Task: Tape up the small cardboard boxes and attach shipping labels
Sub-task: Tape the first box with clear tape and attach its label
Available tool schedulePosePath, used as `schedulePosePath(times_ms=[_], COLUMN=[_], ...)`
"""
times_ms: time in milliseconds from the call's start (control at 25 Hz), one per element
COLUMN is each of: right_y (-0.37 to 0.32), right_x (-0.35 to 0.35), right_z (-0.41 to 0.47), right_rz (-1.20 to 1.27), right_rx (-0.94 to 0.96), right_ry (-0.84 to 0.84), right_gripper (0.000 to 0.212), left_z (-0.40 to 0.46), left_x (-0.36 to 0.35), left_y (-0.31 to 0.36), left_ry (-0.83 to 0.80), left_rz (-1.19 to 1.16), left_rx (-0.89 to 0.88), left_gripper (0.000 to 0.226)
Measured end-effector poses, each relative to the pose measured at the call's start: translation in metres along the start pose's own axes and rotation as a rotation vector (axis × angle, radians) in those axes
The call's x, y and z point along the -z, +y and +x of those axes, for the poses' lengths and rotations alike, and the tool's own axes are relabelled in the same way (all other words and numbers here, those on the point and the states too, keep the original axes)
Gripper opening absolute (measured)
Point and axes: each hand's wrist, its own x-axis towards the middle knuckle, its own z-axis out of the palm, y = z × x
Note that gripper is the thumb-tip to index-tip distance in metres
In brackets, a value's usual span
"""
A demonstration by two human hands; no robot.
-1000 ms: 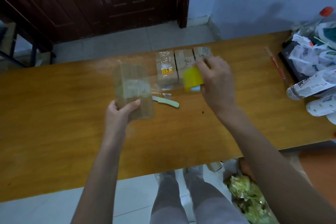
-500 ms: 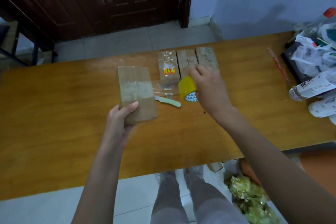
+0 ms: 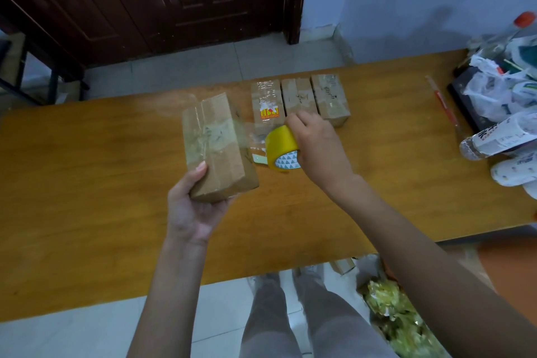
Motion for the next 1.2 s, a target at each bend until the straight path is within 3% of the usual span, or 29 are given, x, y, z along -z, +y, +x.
schedulePosePath(times_ms=[80, 240, 480, 600, 680, 800, 920, 1000, 1080, 1200], right_y=[-0.008, -0.023, -0.038, -0.041, -0.041, -0.049, -0.054, -0.06, -0.064, -0.039], right_x=[-0.002, -0.001, 0.003, 0.005, 0.005, 0.005, 0.005, 0.004, 0.003, 0.007], right_z=[0.0, -0.001, -0.004, -0.007, -0.01, -0.011, -0.008, -0.006, -0.006, -0.005], right_rz=[0.015, 0.055, 0.089, -0.007, -0.095, -0.191, -0.203, -0.2, -0.189, 0.003], right_rx=[-0.001, 0.007, -0.015, -0.017, -0.001, -0.007, -0.043, -0.029, 0.073, 0.151], right_ry=[-0.005, 0.006, 0.091, 0.156, 0.191, 0.135, 0.03, -0.033, -0.066, -0.048], right_gripper=[0.052, 0.058, 0.048, 0.041, 0.036, 0.043, 0.034, 0.033, 0.037, 0.051], left_z=[0.0, 0.003, 0.013, 0.018, 0.02, 0.014, 0.006, 0.01, 0.013, 0.019], left_x=[-0.004, -0.009, -0.01, -0.004, 0.0, -0.004, -0.021, -0.03, -0.033, -0.016], left_y=[-0.007, -0.012, -0.009, -0.011, -0.011, -0.003, -0.003, -0.02, -0.035, -0.036], left_ry=[-0.059, -0.235, -0.4, -0.206, 0.019, 0.112, 0.073, 0.244, 0.471, 0.425], left_rz=[-0.106, -0.203, -0.038, 0.073, 0.341, 0.816, 1.17, 1.482, 1.486, 1.186], left_rx=[0.026, 0.074, 0.109, 0.032, -0.117, -0.25, -0.201, -0.282, -0.339, -0.229], left_gripper=[0.036, 0.075, 0.047, 0.027, 0.015, 0.013, 0.025, 0.044, 0.054, 0.041])
